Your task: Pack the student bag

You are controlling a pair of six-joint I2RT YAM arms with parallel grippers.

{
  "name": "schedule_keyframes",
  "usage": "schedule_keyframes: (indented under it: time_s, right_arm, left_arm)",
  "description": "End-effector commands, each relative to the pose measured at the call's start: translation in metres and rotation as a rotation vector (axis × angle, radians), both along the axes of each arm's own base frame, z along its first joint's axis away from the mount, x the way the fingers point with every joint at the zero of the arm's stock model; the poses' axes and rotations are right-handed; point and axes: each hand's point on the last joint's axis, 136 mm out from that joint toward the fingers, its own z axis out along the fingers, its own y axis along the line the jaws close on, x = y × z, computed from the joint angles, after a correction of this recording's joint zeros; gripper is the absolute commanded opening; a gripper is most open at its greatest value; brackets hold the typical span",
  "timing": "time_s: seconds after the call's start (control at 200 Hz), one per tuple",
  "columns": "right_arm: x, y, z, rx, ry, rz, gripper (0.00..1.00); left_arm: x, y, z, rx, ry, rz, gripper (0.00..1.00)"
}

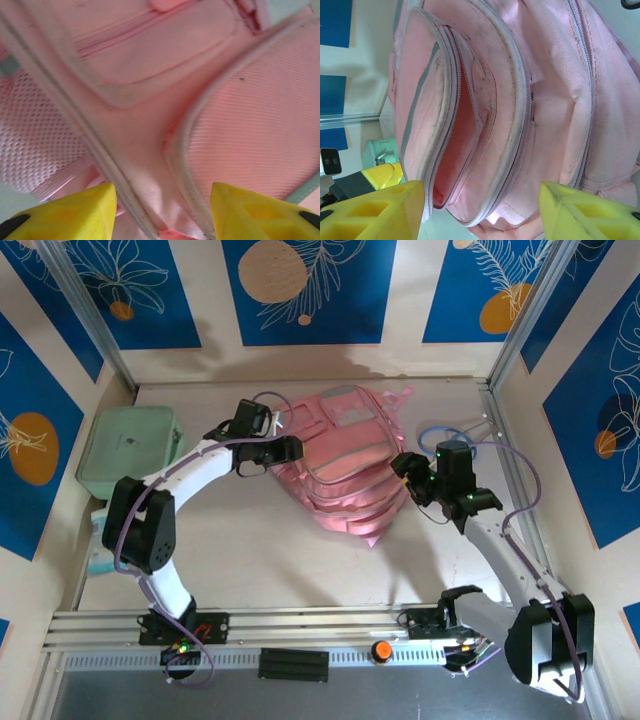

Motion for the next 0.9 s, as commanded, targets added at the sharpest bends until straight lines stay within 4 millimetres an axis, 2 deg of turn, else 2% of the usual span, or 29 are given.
schedule_keyframes:
  time_s: [0.0,0.24,0.425,0.515,0.58,0.695,0.895]
  right_arm:
    - [0.003,0.011,0.006,-0.013,0.0,0.061,0.61]
    - [0.007,0.019,-0.006,-0.026,0.037,0.096,0.6]
    - [0.008,0.021,-0.025,-0.054,0.103,0.119,0.6]
    - [0.01,0.025,-0.035,-0.058,0.128,0.149,0.59]
    - [0.013,0.028,-0.041,-0.058,0.141,0.17,0.59]
    - [0.022,0.036,-0.046,-0.048,0.137,0.215,0.57]
    - [0.046,0.057,-0.041,-0.013,0.075,0.324,0.45]
  left_arm:
    - [0.006,-0.018,0.014,-0.1,-0.003,-0.02,0.49]
    - [0.013,-0.028,0.004,-0.114,0.044,-0.053,0.39]
    - [0.014,-0.038,-0.002,-0.151,0.085,-0.08,0.33]
    - [0.014,-0.043,-0.003,-0.18,0.099,-0.09,0.25]
    - [0.013,-0.044,-0.002,-0.198,0.101,-0.09,0.15]
    - [0.015,-0.04,0.006,-0.235,0.075,-0.057,0.0]
    - [0.009,-0.023,0.015,-0.301,0.054,0.029,0.0]
